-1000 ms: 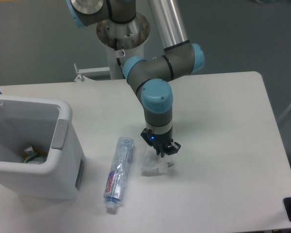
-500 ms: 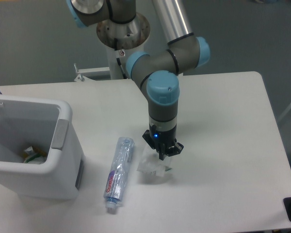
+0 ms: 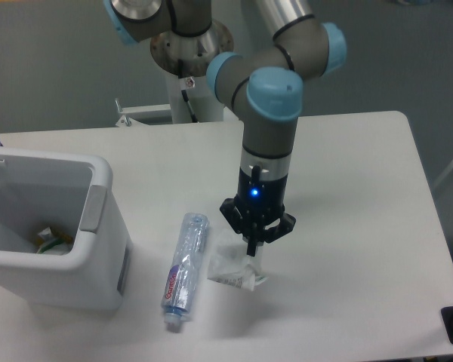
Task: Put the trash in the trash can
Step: 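Close the gripper on the white tissue and lift it, then carry the tissue over the white trash bin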
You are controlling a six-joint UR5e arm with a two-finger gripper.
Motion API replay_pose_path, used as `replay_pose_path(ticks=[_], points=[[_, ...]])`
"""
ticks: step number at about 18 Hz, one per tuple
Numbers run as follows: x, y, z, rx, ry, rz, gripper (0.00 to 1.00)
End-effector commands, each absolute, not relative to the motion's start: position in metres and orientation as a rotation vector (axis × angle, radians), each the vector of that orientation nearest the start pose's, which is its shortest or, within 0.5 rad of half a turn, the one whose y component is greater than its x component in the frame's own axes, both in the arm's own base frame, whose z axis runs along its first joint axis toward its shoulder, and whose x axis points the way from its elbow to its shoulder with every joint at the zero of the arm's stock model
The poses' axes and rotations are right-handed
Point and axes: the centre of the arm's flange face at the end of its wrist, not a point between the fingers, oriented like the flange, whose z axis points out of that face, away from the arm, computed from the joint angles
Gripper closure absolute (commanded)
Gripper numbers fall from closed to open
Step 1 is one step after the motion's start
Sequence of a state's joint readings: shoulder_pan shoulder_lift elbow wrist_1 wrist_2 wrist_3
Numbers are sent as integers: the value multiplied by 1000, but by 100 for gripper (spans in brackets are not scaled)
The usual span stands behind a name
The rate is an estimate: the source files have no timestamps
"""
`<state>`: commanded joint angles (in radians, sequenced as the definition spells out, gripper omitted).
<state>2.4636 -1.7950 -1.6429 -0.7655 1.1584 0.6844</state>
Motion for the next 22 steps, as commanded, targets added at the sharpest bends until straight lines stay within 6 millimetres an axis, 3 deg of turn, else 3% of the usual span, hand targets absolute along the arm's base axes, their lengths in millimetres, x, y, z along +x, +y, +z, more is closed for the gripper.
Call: replay_pose_path(ticks=[6, 11, 15, 18, 19, 22], points=[[-309, 504, 504, -2333, -162, -2, 100], [-224, 510, 552, -2273, -132, -55, 100], [-159, 528, 560, -2269, -69, -135, 100], [-130, 538, 551, -2284, 1, -173, 99], [-125, 543, 546, -2292, 15, -188, 89], [-121, 551, 536, -2306, 27, -205, 3]])
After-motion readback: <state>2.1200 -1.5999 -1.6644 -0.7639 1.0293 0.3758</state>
